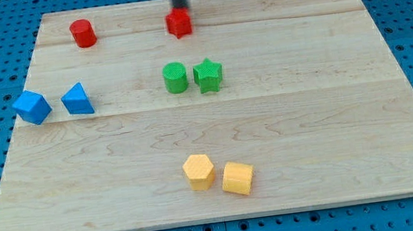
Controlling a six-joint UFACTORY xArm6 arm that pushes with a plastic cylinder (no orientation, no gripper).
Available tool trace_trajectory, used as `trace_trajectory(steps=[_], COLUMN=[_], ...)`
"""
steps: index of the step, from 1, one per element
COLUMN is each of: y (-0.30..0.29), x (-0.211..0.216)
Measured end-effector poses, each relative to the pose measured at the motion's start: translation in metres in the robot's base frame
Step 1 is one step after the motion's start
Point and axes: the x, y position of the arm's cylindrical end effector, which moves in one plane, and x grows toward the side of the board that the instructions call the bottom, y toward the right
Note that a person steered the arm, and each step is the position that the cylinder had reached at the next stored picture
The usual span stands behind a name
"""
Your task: Place the red star at the top of the green star
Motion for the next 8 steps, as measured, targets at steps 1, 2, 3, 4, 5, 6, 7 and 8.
trace_trajectory(steps=[1,2,3,4,5,6,7,8], y=[0.008,-0.019,-0.054,-0.013,-0.023,-0.089,-0.087,-0.026], x=[0.015,-0.037,-0.025,0.032,0.016,-0.02,0.064,0.049])
